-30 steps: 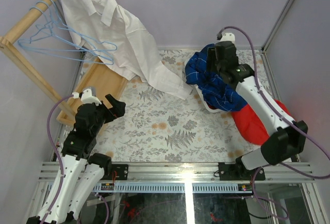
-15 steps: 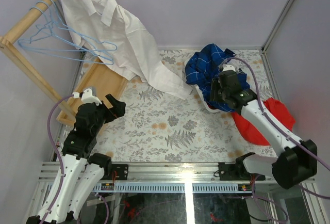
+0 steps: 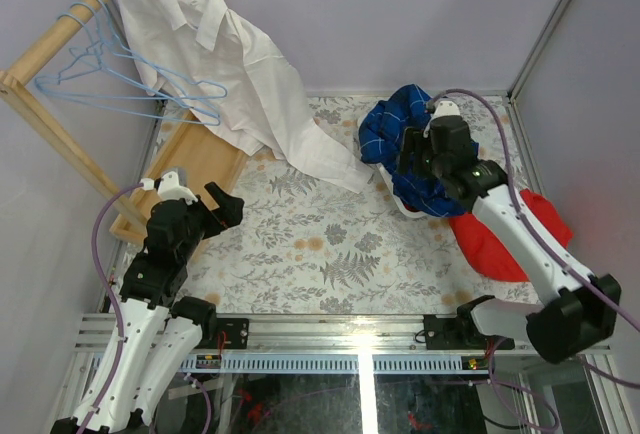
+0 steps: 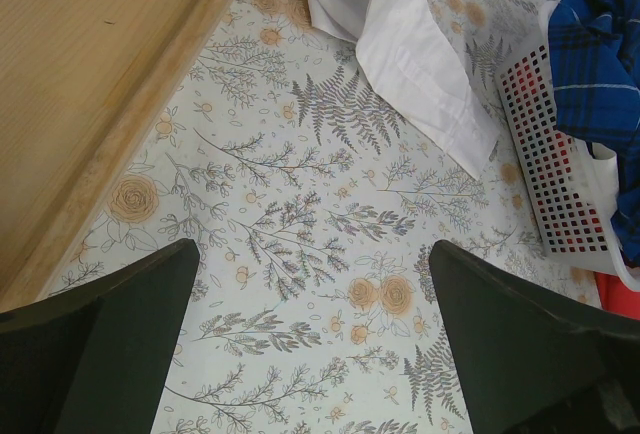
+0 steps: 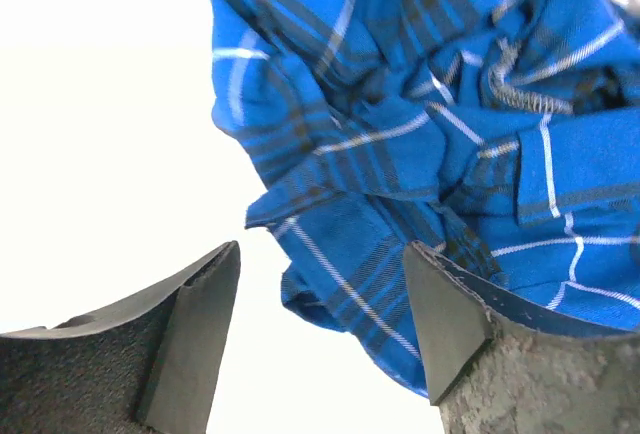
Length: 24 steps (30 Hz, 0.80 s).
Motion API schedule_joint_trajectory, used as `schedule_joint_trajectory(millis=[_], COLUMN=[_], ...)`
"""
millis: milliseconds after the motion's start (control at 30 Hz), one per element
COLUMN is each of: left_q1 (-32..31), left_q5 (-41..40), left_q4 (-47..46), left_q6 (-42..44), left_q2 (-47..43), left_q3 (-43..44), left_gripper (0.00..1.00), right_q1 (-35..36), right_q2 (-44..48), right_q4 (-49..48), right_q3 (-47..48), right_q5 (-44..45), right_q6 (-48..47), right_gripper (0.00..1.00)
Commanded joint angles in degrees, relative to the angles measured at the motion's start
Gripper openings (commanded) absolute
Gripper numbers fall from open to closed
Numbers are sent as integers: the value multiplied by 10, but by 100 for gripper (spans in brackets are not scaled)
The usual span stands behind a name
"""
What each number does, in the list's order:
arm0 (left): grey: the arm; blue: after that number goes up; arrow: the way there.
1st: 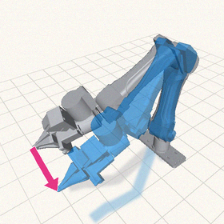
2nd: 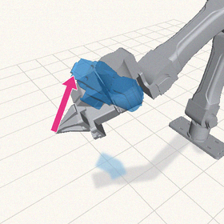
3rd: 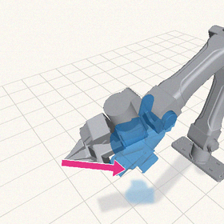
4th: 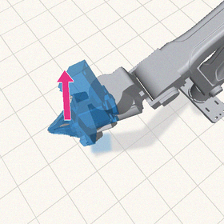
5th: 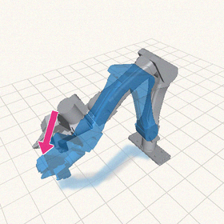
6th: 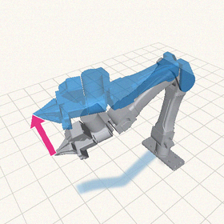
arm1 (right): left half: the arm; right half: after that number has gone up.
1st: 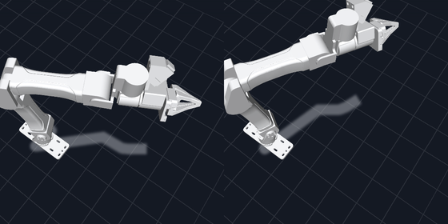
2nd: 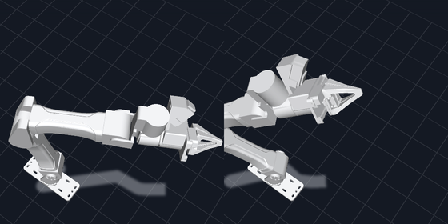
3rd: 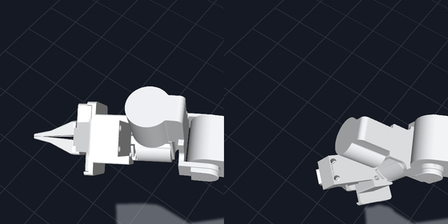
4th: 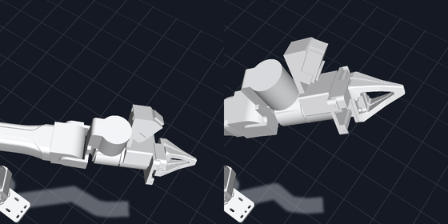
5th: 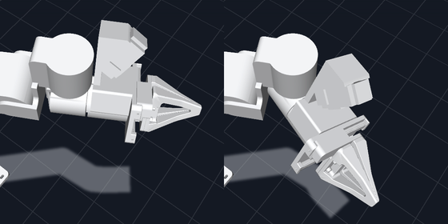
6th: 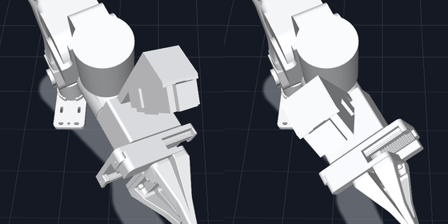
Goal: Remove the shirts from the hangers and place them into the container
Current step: Adjust the shirt in the bin.
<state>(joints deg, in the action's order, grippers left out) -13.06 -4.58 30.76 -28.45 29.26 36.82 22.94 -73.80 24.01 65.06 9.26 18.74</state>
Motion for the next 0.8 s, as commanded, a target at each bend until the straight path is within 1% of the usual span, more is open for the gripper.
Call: schedule_joint_trajectory(millis=[0,133,233,300,400,633,767], left_q1=[3,3,3,3,3,3,4], left_q5=[-7,-5,-5,-6,-7,-8,-10], left_q4=[-7,-8,-7,-6,-6,-6,-5], left_q6=[2,3,3,3,3,2,2], left_q2=[2,4,5,7,7,4,3], left_q3=[-1,-2,-1,-1,-1,-1,-1], left_gripper=[100,100,100,100,100,100,100], right_q1=[-1,-1,-1,-1,-1,-1,-1], right_q2=[84,140,165,173,167,118,95], right_q4=[-81,-159,-227,-277,-344,-444,-498], right_q3=[-20,-69,-96,-111,-116,-94,-90], right_q5=[-78,-155,-206,-259,-323,-475,-524], right_q6=[-11,-6,8,11,34,60,56], right_gripper=[75,77,79,79,81,83,83])
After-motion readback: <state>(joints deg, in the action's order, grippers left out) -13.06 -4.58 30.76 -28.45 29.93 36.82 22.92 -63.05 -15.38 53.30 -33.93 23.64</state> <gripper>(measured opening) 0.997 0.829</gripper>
